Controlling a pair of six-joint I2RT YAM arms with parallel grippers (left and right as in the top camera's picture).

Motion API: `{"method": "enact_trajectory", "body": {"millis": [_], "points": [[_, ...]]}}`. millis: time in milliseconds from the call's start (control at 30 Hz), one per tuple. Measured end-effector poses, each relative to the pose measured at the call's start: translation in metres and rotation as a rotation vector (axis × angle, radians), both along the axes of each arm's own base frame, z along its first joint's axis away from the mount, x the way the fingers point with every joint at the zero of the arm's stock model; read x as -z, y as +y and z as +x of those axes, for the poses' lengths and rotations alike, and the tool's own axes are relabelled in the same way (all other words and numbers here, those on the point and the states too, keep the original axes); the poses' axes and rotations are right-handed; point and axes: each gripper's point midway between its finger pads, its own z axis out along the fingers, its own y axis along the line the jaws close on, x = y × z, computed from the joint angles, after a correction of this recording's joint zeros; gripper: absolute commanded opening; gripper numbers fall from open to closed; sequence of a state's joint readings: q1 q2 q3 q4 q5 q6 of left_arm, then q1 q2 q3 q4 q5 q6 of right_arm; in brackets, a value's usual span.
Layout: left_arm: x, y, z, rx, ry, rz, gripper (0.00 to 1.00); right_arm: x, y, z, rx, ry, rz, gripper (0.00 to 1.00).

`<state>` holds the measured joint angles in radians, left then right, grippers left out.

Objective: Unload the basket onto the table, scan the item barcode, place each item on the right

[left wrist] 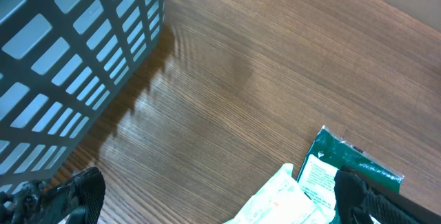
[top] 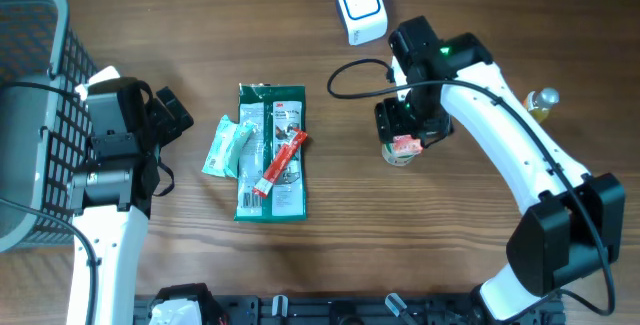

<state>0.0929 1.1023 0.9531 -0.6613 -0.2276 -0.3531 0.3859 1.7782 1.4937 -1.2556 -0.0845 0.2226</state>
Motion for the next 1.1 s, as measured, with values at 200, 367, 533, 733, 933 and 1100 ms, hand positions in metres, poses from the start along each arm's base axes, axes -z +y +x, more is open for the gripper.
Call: {"method": "enact_trajectory", "body": {"millis": [200,367,533,733,933,1100], "points": [[0.000,0.000,0.000,0.000,0.000,0.000,1.00,0.007,-0.003,0.000,0.019,-0.004,-0.019,0.92],[0.000,0.000,0.000,0.000,0.000,0.000,1.00,0.007,-0.002,0.000,0.027,0.002,-0.008,0.95],[0.000,0.000,0.000,0.000,0.001,0.000,1.00,0.023,-0.002,-0.005,0.034,0.017,-0.004,0.86],[0.000,0.000,0.000,0.000,0.000,0.000,1.00,0.023,0.000,-0.003,0.042,0.009,0.004,0.53],[0.000,0.000,0.000,0.000,0.000,0.000,1.00,0.014,0.003,0.003,0.041,-0.012,0.020,0.52],[0.000,0.000,0.000,0.000,0.000,0.000,1.00,-0.005,0.033,0.004,-0.014,-0.074,0.109,0.52]]}}
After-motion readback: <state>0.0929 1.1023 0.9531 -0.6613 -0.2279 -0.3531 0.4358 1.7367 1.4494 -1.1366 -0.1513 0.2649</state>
